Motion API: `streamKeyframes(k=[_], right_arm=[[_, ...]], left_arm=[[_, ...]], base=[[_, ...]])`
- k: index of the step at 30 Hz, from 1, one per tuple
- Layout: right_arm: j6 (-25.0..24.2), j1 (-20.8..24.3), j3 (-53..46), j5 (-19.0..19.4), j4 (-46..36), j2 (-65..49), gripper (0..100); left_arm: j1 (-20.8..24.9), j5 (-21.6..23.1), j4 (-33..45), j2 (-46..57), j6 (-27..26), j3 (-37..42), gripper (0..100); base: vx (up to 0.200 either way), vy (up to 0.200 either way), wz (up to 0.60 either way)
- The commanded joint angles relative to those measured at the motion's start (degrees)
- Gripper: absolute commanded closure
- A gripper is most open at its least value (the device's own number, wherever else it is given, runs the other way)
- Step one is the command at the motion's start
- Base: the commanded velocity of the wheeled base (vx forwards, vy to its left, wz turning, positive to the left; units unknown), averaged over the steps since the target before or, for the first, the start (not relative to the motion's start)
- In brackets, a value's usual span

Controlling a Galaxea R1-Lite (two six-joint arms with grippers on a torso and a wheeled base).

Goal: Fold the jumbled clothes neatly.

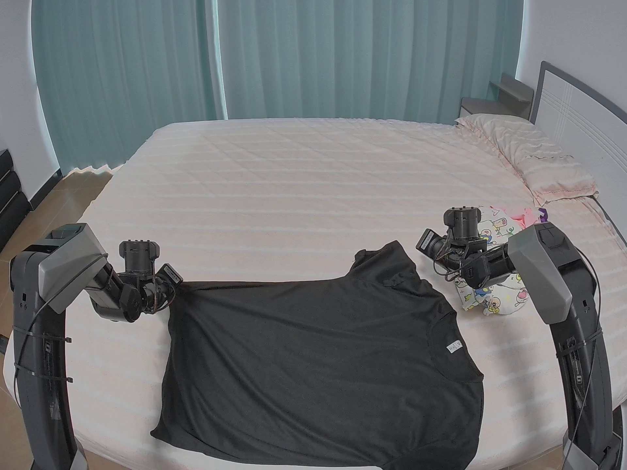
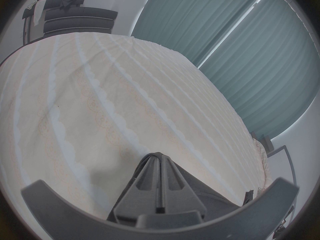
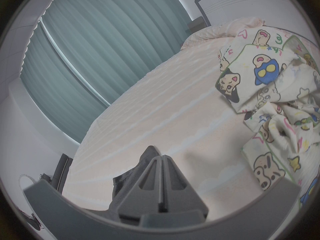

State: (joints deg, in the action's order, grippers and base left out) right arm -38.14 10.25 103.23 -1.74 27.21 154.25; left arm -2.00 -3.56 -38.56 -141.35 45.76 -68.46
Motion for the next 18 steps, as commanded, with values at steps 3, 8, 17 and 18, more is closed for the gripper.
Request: streamKeyframes(k=[3,8,17,18], right_arm=[[1.4,0.3,-4.4,1.3,-0.3,-1.6,100],[3.3,1.6,-5.2,1.3,0.5,-1.1,0],[3.5,3.5,-5.1,1.3,-0.1,1.7,0],[3.7,3.6,-5.1,1.3,-0.2,2.0,0]], left_arm=[[0.0,0.0,0.1,0.5,-0.1,0.2,100],[0.1,0.0,0.1,1.3,0.0,0.5,100],[0.1,0.0,0.1,1.5,-0.1,1.4,100],[0.0,0.0,0.1,1.5,-0.1,1.4,100]], base=[[0.000,0.000,0.00],[0.000,0.000,0.00],[0.000,0.000,0.00],[0.000,0.000,0.00]])
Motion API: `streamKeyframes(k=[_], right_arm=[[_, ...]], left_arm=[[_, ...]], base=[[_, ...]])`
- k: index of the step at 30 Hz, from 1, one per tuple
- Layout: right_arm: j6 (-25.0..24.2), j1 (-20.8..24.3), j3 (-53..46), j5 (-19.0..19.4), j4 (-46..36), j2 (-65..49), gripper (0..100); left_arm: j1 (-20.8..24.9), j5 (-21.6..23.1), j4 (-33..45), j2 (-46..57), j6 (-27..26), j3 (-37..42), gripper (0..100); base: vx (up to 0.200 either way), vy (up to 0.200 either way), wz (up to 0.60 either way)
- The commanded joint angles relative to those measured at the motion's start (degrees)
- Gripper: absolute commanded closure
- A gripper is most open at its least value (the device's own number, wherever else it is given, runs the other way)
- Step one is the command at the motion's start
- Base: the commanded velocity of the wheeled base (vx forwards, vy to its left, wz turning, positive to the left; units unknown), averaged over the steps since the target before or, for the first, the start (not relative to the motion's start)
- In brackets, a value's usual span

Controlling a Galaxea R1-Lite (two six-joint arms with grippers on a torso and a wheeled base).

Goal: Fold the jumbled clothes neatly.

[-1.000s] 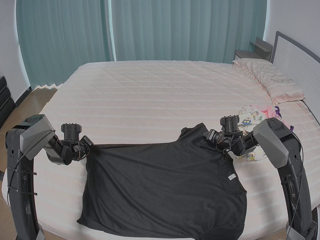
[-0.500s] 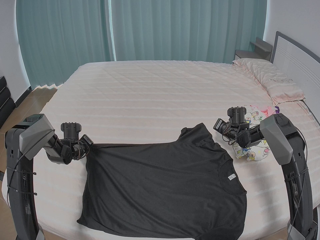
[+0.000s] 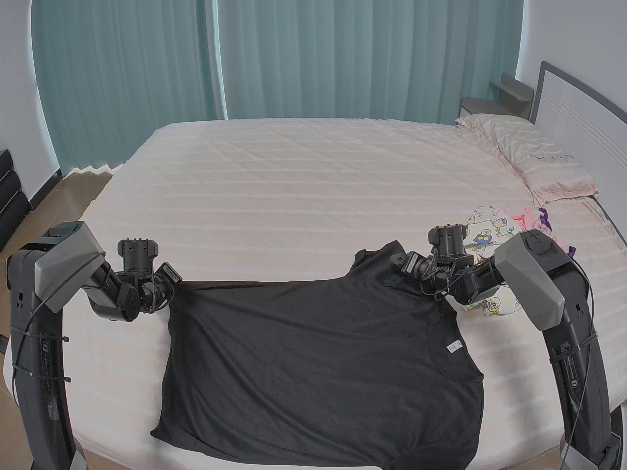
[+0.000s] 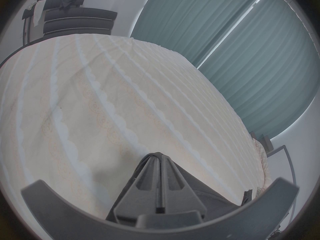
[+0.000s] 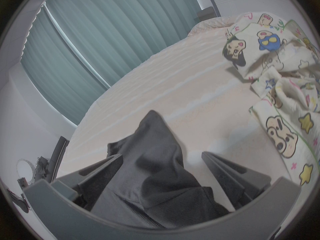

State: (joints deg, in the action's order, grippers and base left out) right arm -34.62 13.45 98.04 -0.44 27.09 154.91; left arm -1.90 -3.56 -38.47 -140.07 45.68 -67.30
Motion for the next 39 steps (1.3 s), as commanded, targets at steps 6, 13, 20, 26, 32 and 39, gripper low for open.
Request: streamKeyframes(k=[6,13,20,26,32,39], right_arm=[[0.0,0.3,1.6,0.0,0.0,2.0,100],[-0.5,-1.3,3.1,-0.3,0.8,1.0,100],[-1.9,-2.4,7.5,-0.6,0.7,-0.4,100],[-1.8,-2.4,12.4,-0.8,0.2,0.1,100],[-1.9,-2.6,14.8,-0.9,0.6,-0.1,100],[-1.8,-3.3,16.6,-2.4,1.4,-0.6,100]], left_arm=[[0.0,0.0,0.8,0.3,0.0,0.3,100],[0.0,0.0,1.6,1.1,-0.1,-0.2,100],[0.0,0.0,1.6,0.9,-2.3,-0.9,100],[0.0,0.0,2.7,-0.1,-2.3,-3.9,100],[0.1,0.0,4.6,-0.7,-2.3,-7.5,100],[0.1,0.0,4.6,-0.8,-2.2,-8.1,100]], base=[[0.000,0.000,0.00],[0.000,0.000,0.00],[0.000,0.000,0.00],[0.000,0.000,0.00],[0.000,0.000,0.00],[0.000,0.000,0.00]])
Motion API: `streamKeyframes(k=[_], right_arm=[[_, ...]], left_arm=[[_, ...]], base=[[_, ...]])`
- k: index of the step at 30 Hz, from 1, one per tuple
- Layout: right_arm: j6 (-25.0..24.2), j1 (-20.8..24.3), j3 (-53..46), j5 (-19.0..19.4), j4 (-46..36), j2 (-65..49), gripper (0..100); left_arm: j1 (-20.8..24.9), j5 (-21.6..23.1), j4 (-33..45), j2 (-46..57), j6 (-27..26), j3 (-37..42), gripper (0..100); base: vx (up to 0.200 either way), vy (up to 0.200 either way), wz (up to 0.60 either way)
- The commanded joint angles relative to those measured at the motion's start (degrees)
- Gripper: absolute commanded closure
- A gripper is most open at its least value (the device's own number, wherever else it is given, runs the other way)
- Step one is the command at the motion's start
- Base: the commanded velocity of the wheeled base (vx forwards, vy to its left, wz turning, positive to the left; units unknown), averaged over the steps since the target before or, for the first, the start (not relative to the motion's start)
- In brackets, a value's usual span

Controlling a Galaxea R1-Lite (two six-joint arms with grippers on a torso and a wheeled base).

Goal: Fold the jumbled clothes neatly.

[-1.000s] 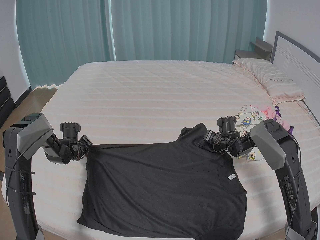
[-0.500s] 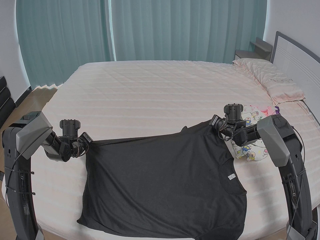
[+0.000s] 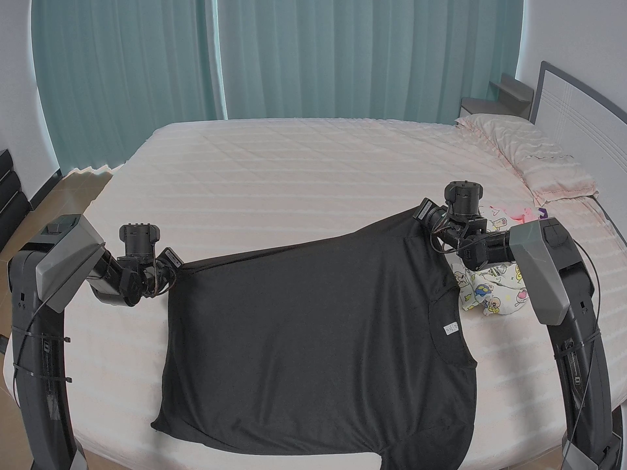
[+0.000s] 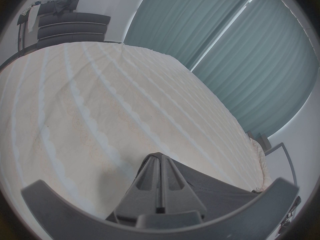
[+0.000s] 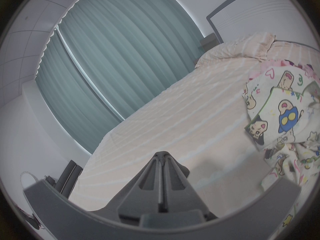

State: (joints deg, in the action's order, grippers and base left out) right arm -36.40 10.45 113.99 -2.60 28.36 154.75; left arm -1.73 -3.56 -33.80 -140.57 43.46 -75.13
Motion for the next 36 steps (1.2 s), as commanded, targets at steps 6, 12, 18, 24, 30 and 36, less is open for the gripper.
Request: streamKeyframes(k=[6,12,18,24,30,36], right_arm=[[0.9,-0.3,0.4,-0.4,-0.9,-0.4,100],[3.2,-0.2,-1.9,-0.4,-0.7,0.8,100],[5.8,-0.2,-3.8,-0.6,0.1,2.3,0],[7.6,0.1,-7.1,-0.8,-0.1,2.1,0],[9.4,-1.3,-15.1,-0.8,0.6,-4.5,0],[6.4,-2.0,-30.6,-0.7,0.7,-16.1,0]], left_arm=[[0.0,0.0,-0.2,-0.7,0.0,-0.9,100],[0.1,0.0,-0.1,-3.1,0.0,-3.1,100],[0.1,0.0,-0.4,-3.6,0.0,-3.7,0],[0.1,-0.1,0.0,-3.4,0.0,-4.1,0],[-1.3,0.0,0.9,0.2,0.0,-2.4,0],[-2.2,1.7,1.5,9.5,-0.4,8.8,0]], base=[[0.000,0.000,0.00],[0.000,0.000,0.00],[0.000,0.000,0.00],[0.000,0.000,0.00],[0.000,0.000,0.00],[0.000,0.000,0.00]])
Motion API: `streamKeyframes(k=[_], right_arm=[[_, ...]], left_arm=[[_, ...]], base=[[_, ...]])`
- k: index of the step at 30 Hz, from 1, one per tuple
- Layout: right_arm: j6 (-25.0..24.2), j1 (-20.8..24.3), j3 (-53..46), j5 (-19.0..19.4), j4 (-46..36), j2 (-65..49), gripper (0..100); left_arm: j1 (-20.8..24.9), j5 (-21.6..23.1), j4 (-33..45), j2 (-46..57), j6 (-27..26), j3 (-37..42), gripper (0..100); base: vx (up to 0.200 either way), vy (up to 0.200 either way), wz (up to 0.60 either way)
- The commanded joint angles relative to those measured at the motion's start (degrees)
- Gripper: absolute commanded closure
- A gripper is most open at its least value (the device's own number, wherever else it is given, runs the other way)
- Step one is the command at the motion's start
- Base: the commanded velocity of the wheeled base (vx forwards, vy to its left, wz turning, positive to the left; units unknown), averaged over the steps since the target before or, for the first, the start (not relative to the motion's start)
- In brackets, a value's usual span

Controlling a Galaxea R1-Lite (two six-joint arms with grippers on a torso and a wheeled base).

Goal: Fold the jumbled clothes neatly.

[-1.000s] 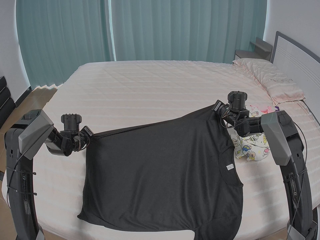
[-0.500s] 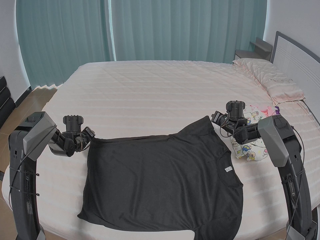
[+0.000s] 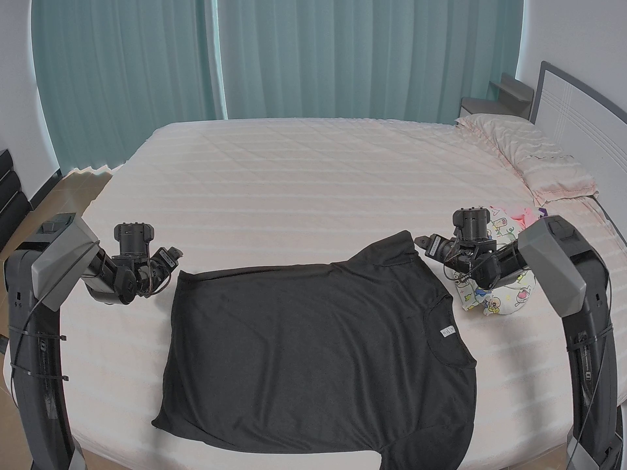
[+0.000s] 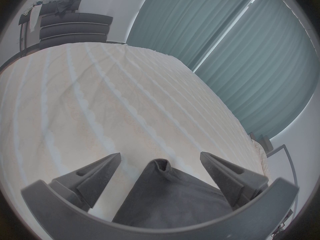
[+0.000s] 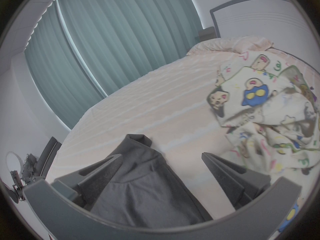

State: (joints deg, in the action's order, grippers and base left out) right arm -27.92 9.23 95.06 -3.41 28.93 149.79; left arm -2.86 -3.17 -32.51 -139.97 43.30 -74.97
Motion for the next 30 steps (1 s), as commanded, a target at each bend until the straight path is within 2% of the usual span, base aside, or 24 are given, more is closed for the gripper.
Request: streamKeyframes(k=[1,3,4,5,8,11,14,15,17,18,21,22,23,24,25,30], right_arm=[[-3.3,-0.6,-15.8,0.1,0.4,-13.6,0],[-5.0,-0.1,-22.6,0.2,1.8,-17.6,0],[-5.0,-0.1,-22.6,0.2,1.8,-17.6,0],[-6.1,0.5,-31.0,0.7,5.0,-22.0,0],[-6.4,0.7,-41.8,1.1,10.3,-27.2,0],[-8.6,1.1,-52.7,1.6,16.2,-30.4,0],[-13.0,2.8,-61.2,1.6,22.0,-32.7,0],[-15.9,3.8,-67.5,1.7,27.1,-33.9,0],[-16.8,4.0,-69.9,1.7,29.4,-34.2,0],[-17.5,4.3,-75.9,1.0,36.0,-33.9,0],[-18.3,3.9,-84.3,2.0,48.5,-33.2,0],[-18.4,3.9,-84.7,2.1,49.1,-33.2,0],[-19.1,4.0,-88.4,2.8,54.9,-31.0,0],[-19.1,4.0,-88.4,2.8,54.9,-31.0,0],[-19.1,4.2,-91.1,2.8,59.8,-28.8,0],[-19.7,4.2,-92.7,3.1,60.7,-28.1,0]], left_arm=[[-1.2,1.9,0.1,10.7,-0.3,11.0,0],[-1.1,3.1,-0.6,13.6,-0.3,16.1,0],[-1.1,3.1,-0.6,13.6,-0.3,16.1,0],[-1.1,4.3,-2.2,17.0,0.0,22.2,0],[-0.9,7.3,-5.8,21.5,0.0,32.6,0],[0.0,10.1,-12.3,23.7,0.2,43.2,0],[1.4,10.1,-18.4,24.2,0.6,51.0,0],[2.2,10.1,-23.4,24.9,1.3,56.5,0],[2.7,10.2,-25.3,25.1,1.6,58.6,0],[3.6,10.1,-29.6,25.2,2.1,63.3,0],[5.9,10.1,-32.7,24.9,3.5,68.7,0],[6.0,10.1,-32.8,24.9,3.5,68.9,0],[6.6,10.2,-33.1,24.8,3.9,70.6,0],[6.6,10.2,-33.1,24.8,3.9,70.6,0],[6.6,10.3,-33.1,24.7,4.0,71.5,0],[6.6,10.5,-33.1,23.9,4.5,72.3,0]], base=[[0.000,0.000,0.00],[0.000,0.000,0.00],[0.000,0.000,0.00],[0.000,0.000,0.00],[0.000,0.000,0.00],[0.000,0.000,0.00],[0.000,0.000,0.00],[-0.200,0.000,0.00],[-0.200,0.000,0.00],[-0.200,0.000,0.00],[-0.200,0.000,0.00],[-0.200,0.000,0.00],[-0.200,0.000,0.00],[-0.200,0.000,0.00],[-0.200,0.000,0.00],[-0.200,0.000,0.00]])
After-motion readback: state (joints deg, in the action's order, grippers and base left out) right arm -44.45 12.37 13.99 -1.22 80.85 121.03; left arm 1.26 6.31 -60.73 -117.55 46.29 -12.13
